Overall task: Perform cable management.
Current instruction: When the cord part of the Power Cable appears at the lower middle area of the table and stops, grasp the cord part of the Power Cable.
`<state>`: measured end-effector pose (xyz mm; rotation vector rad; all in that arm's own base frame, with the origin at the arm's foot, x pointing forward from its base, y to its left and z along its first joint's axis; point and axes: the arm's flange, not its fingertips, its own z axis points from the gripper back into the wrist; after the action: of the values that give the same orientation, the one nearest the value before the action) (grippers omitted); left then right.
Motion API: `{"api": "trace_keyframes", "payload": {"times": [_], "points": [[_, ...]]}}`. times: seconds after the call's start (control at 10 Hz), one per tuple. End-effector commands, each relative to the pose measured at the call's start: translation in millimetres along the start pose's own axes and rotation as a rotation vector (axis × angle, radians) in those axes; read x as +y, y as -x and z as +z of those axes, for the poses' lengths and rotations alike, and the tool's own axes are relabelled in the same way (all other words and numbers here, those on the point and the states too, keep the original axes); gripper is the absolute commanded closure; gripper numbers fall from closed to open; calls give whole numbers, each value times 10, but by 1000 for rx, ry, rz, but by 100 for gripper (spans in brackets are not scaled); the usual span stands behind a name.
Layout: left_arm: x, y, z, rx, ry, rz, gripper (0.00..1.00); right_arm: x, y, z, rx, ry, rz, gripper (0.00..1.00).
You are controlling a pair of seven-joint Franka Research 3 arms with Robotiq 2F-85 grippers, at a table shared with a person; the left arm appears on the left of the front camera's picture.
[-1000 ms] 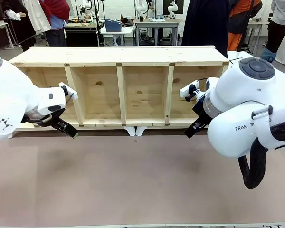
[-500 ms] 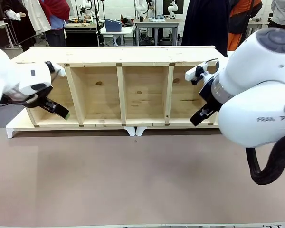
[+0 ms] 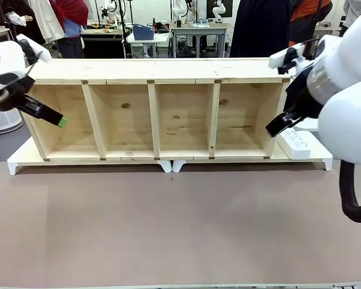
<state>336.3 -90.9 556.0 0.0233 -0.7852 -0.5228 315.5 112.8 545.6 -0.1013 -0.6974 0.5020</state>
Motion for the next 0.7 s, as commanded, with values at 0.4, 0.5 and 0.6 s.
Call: {"api": "trace_keyframes", "payload": {"times": [0.4,0.5,0.6], "points": [[-88,1635,318,25,-71,71,0,112,1536,206,-27,-2,-97,0],[-63,1690,333,35,-102,105,0,107,1561,204,-20,-1,-109,0],[-44,1723,322,37,-96,116,0,106,1576,190,-15,-4,-116,0]]}}
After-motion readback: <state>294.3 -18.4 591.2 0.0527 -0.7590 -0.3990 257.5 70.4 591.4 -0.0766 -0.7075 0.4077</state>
